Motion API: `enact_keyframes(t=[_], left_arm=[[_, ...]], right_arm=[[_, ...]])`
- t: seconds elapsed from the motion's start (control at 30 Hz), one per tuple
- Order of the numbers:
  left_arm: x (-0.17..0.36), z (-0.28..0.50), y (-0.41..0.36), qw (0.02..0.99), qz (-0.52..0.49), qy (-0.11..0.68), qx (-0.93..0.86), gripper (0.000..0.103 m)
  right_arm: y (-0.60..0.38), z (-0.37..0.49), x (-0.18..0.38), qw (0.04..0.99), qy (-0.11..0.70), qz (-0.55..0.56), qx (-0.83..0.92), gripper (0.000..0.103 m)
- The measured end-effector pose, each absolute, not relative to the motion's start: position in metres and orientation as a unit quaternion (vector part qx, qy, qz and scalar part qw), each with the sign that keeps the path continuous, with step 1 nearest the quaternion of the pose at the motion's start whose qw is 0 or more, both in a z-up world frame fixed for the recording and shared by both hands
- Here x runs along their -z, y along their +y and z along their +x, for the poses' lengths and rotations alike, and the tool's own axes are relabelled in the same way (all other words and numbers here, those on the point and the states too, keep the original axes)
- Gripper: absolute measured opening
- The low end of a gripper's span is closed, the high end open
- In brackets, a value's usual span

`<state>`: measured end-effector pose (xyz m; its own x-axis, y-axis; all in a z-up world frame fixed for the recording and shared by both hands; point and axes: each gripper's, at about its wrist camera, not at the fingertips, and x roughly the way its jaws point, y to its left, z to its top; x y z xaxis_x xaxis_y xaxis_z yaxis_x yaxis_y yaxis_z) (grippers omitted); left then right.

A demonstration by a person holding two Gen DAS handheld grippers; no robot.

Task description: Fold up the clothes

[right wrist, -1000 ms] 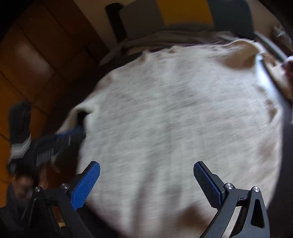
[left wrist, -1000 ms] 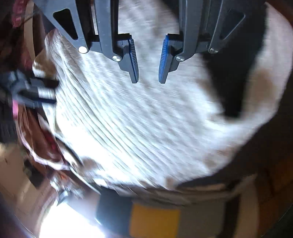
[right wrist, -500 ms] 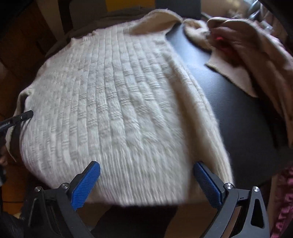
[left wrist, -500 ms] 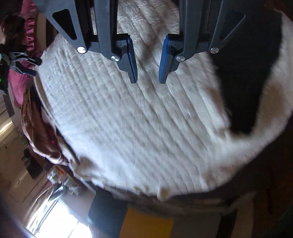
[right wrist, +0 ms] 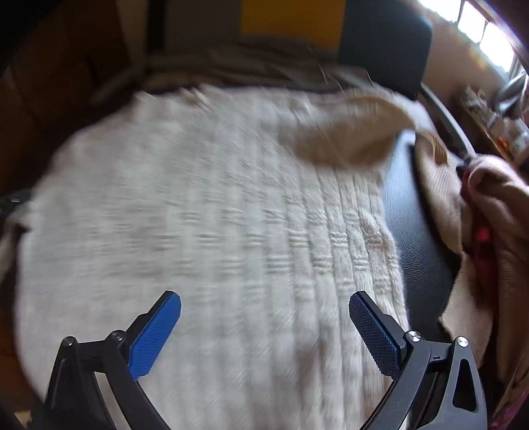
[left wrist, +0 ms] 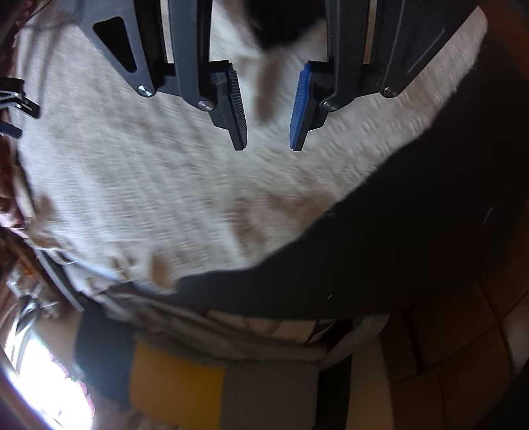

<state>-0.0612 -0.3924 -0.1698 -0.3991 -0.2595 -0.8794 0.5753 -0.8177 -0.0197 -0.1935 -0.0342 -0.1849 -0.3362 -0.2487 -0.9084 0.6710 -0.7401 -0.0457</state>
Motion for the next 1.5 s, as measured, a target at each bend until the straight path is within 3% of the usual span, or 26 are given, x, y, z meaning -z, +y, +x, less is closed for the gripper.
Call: enact_keyframes(t=[0.17, 0.53, 0.57, 0.63, 0.7, 0.73, 0.77, 0.8, 0.93, 1.03, 1.23, 1.4, 1.5], left_arm=[[0.196, -0.076, -0.405, 0.255, 0.501, 0.136, 0.816, 0.033], [0.201, -0.108, -0.447, 0.222, 0.513, 0.066, 0.826, 0.042], [0.199, -0.11, -0.451, 0.225, 0.516, 0.06, 0.824, 0.045], [0.202, -0.119, -0.462, 0.257, 0.523, 0.042, 0.812, 0.062], [0.195, -0.124, -0.474, 0.286, 0.532, 0.07, 0.794, 0.056], [0.185, -0.121, -0.471, 0.313, 0.517, 0.066, 0.794, 0.043], [0.175, -0.118, -0.467, 0.339, 0.501, 0.062, 0.794, 0.037], [0.162, -0.112, -0.457, 0.35, 0.47, 0.058, 0.808, 0.037], [0.149, -0.101, -0.389, 0.273, 0.415, 0.068, 0.865, 0.043], [0.155, -0.104, -0.329, 0.177, 0.4, 0.068, 0.896, 0.044], [0.204, -0.126, -0.249, 0.043, 0.432, 0.043, 0.9, 0.047], [0.206, -0.117, -0.244, 0.04, 0.416, 0.058, 0.907, 0.049], [0.21, -0.126, -0.251, 0.024, 0.414, 0.068, 0.907, 0.056]], right_arm=[[-0.003, -0.187, 0.201, 0.28, 0.142, 0.497, 0.809, 0.103], [-0.002, -0.081, 0.197, 0.256, 0.139, 0.499, 0.816, 0.103], [-0.007, -0.075, 0.197, 0.259, 0.145, 0.501, 0.813, 0.103], [-0.022, -0.062, 0.197, 0.269, 0.161, 0.499, 0.808, 0.103], [-0.04, -0.049, 0.198, 0.286, 0.194, 0.488, 0.802, 0.103], [-0.044, -0.045, 0.198, 0.296, 0.208, 0.476, 0.802, 0.103], [-0.049, -0.041, 0.197, 0.307, 0.221, 0.464, 0.801, 0.103], [-0.052, -0.038, 0.195, 0.32, 0.228, 0.455, 0.799, 0.103], [-0.006, -0.085, 0.171, 0.373, 0.074, 0.471, 0.796, 0.103], [0.028, -0.142, 0.153, 0.346, -0.004, 0.462, 0.816, 0.103], [0.056, -0.281, 0.131, 0.291, -0.06, 0.442, 0.847, 0.103], [0.039, -0.385, 0.163, 0.264, -0.129, 0.496, 0.817, 0.103], [0.032, -0.419, 0.184, 0.236, -0.155, 0.508, 0.814, 0.103]])
